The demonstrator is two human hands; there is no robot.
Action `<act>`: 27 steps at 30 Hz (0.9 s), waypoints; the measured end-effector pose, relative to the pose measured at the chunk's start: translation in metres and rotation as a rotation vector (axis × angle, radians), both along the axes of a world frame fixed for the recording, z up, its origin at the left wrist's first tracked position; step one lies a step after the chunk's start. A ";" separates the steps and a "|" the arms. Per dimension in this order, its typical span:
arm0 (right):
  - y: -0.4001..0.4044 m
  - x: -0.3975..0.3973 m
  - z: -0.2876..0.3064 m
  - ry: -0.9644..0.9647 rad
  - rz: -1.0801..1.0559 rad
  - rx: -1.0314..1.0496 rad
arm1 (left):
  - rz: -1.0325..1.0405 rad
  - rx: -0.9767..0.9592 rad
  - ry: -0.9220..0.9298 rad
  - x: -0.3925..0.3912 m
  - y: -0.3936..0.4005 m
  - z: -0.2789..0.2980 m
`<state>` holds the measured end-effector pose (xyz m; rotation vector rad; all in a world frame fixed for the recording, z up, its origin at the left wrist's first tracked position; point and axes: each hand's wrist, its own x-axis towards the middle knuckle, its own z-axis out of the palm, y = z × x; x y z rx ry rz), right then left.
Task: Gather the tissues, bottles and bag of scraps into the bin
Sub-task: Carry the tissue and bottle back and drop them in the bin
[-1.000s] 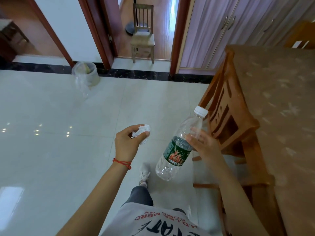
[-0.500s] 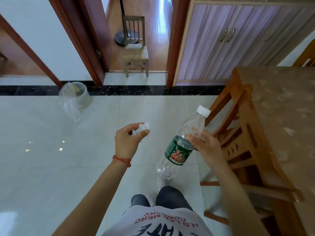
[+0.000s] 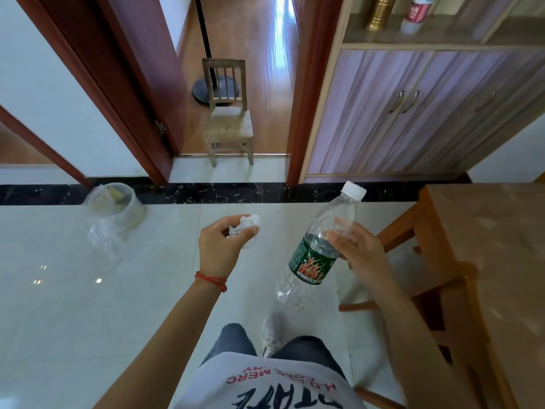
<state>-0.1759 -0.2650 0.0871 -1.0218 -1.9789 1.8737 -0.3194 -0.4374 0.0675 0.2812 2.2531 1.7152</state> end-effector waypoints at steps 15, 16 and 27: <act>0.137 -0.178 -0.016 -0.006 -0.095 0.036 | -0.107 -0.023 -0.007 -0.203 0.156 -0.004; 0.148 -0.191 -0.016 -0.008 -0.099 0.042 | -0.132 -0.027 -0.011 -0.220 0.169 -0.004; 0.232 -0.278 -0.014 -0.011 -0.222 0.065 | -0.258 -0.047 -0.044 -0.325 0.282 -0.001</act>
